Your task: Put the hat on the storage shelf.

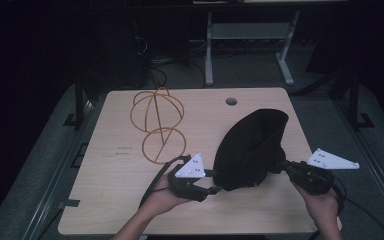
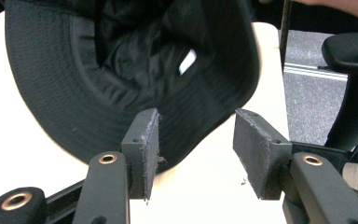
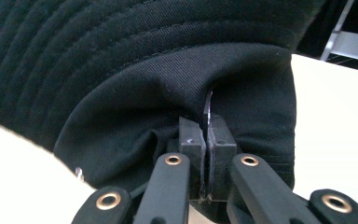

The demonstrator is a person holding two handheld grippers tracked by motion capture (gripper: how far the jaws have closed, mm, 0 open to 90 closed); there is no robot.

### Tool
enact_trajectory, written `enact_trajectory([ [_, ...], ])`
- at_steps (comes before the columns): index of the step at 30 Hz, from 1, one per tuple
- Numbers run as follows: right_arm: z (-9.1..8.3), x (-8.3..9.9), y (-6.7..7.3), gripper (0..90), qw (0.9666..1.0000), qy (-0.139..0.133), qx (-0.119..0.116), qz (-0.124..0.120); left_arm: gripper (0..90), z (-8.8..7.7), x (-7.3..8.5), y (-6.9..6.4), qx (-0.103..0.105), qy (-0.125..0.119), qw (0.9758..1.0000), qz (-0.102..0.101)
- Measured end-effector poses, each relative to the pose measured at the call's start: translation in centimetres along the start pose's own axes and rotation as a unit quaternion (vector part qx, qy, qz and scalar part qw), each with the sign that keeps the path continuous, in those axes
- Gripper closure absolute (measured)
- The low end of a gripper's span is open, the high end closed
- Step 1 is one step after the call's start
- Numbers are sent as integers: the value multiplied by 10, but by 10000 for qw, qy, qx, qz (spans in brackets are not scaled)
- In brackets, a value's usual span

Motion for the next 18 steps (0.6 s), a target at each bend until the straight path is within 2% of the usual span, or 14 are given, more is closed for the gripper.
enact_trajectory([
  [3,-2,-9,1,875,10000,-25,-30,29,497,-6,9,0,-48,5,9999,-91],
  [11,-4,-35,9,875,9999,-62,-76,-86,477,-20,35,5,-207,67,9992,-346],
  [18,-2,-59,19,875,9995,-203,-241,-40,459,-33,59,7,-374,196,9978,-520],
])
Point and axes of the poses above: each handheld gripper's, and its own axes: z roughly forward along the jaws, x roughly out of its underside, y roughly to its left, the point moved 10 cm from there along z, roughly forward along the jaws, and after that the axes turned 14 degrees about z, right-handed, at the moved point
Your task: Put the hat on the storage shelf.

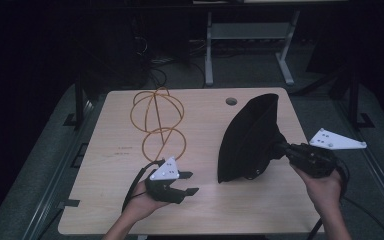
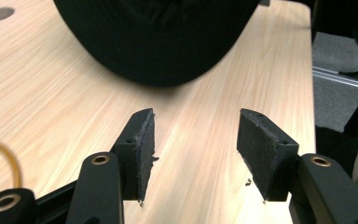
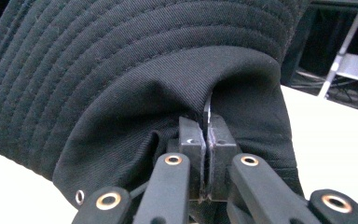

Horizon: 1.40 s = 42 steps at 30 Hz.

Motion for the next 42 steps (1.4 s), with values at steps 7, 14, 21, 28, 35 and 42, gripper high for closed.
enact_trajectory([
  [7,6,-29,14,875,9998,-85,-203,-11,434,-13,17,6,-161,55,9998,-63],
  [14,17,-58,25,874,9989,-215,-407,22,424,-19,29,9,-269,38,9995,-154],
  [21,27,-79,32,874,9985,-206,-503,10,419,-17,36,8,-271,120,9995,-119],
  [28,40,-95,41,874,9980,-212,-593,-26,406,-20,42,11,-351,121,9992,-151],
  [35,51,-110,52,874,9974,-226,-681,-92,405,-20,42,14,-383,104,9992,-106],
  [42,64,-123,65,874,9965,-219,-788,-150,404,-19,44,16,-375,147,9991,-109],
])
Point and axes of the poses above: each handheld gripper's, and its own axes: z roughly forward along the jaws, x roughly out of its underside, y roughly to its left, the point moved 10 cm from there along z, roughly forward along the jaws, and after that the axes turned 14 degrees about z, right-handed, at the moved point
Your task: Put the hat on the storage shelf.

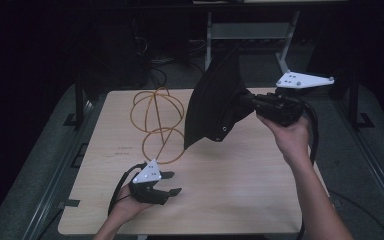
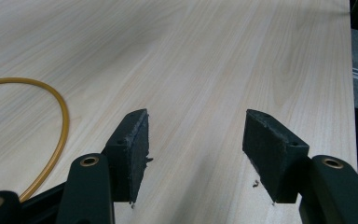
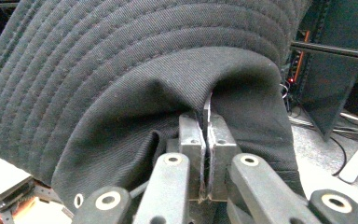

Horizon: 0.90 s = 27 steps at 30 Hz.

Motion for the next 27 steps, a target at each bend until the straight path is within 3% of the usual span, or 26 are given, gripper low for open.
enact_trajectory([
  [4,8,-6,6,874,10000,25,-34,-43,404,1,1,0,8,28,10000,40],
  [5,9,-7,7,874,10000,34,-46,-39,404,2,0,-3,62,21,9999,-77],
  [17,35,-25,27,874,9996,90,-177,-177,405,2,0,-4,69,-39,9999,-95],
  [27,61,-43,47,874,9987,222,-259,-381,405,2,0,-7,152,29,9999,27],
])
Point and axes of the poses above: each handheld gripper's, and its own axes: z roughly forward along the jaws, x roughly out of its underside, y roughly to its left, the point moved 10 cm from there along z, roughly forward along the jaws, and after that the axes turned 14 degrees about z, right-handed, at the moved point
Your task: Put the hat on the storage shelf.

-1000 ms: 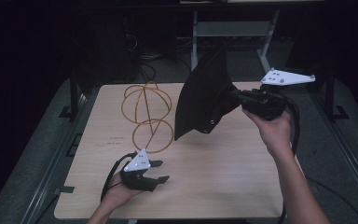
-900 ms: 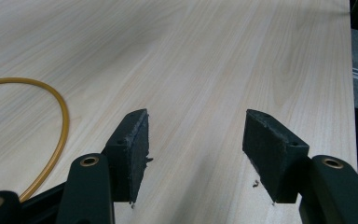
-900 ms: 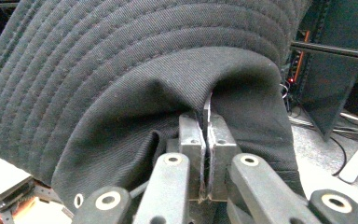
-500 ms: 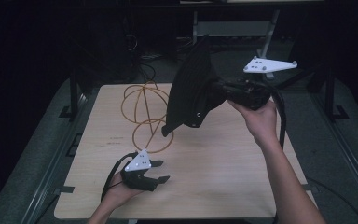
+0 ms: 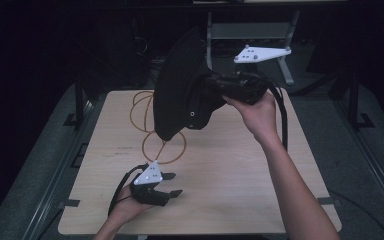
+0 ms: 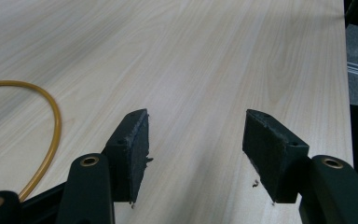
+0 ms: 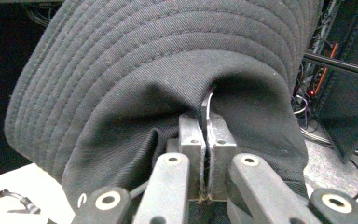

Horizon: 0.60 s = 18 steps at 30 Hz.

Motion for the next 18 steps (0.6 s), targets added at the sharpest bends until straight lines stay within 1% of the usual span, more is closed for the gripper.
enact_trajectory([
  [3,8,-5,6,873,10000,30,-46,-70,404,1,-1,-2,15,0,10000,19],
  [7,17,-10,11,873,9998,115,-10,-183,403,2,-2,-3,38,-25,10000,20],
  [11,26,-13,14,873,9996,183,-8,-217,401,2,-3,-5,42,-62,10000,-25],
  [13,31,-14,16,873,9996,216,-39,-202,401,3,-3,-5,36,-67,10000,-13],
  [16,37,-15,19,873,9993,271,-43,-249,402,3,-2,-5,58,-31,10000,10],
  [18,40,-16,20,873,9992,314,-32,-264,401,4,-2,-5,56,-35,10000,-14],
])
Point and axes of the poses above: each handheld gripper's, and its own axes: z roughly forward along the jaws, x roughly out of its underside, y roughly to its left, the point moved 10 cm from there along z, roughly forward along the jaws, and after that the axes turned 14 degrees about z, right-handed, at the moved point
